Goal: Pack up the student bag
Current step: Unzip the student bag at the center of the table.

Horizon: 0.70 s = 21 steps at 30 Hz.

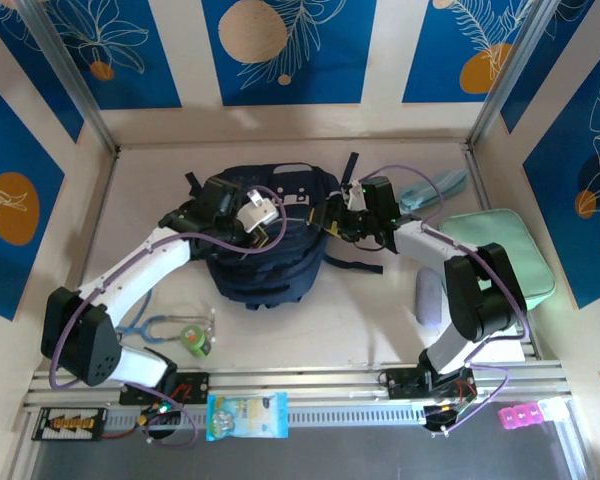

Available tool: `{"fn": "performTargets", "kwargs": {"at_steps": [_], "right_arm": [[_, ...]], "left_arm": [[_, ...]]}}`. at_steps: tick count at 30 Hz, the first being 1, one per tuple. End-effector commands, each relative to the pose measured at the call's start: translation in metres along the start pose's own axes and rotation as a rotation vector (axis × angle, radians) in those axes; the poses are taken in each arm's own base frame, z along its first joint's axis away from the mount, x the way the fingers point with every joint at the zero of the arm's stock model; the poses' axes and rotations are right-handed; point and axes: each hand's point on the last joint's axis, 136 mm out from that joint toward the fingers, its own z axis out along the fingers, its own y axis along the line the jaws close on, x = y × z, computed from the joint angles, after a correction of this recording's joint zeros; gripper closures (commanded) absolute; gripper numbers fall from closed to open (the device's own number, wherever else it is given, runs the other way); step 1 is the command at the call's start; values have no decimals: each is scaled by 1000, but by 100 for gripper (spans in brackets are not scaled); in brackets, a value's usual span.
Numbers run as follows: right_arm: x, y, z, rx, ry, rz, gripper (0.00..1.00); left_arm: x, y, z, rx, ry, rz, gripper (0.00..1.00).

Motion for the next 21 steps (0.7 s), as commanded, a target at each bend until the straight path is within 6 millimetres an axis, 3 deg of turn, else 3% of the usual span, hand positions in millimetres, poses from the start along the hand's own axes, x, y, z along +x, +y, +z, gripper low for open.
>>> {"fn": "performTargets", "kwargs": {"at_steps": [1, 5, 12, 17, 21], "right_arm": [[-31, 7, -13, 19, -66, -51, 28], [-51, -11, -1, 110, -53, -91, 29], [-74, -24, 24, 99, -14, -81, 28], [-61, -28, 44, 73, 92, -84, 27], [-45, -22, 37, 46, 135, -102, 27]], "left_arm": [[-32, -17, -26, 70, -159, 59, 100], [-23, -23, -25, 92, -144, 86, 100], [-14, -27, -22, 109, -115, 103, 100], [-9, -24, -18, 100, -96, 100, 100], [-4, -22, -14, 91, -77, 99, 100]]}}
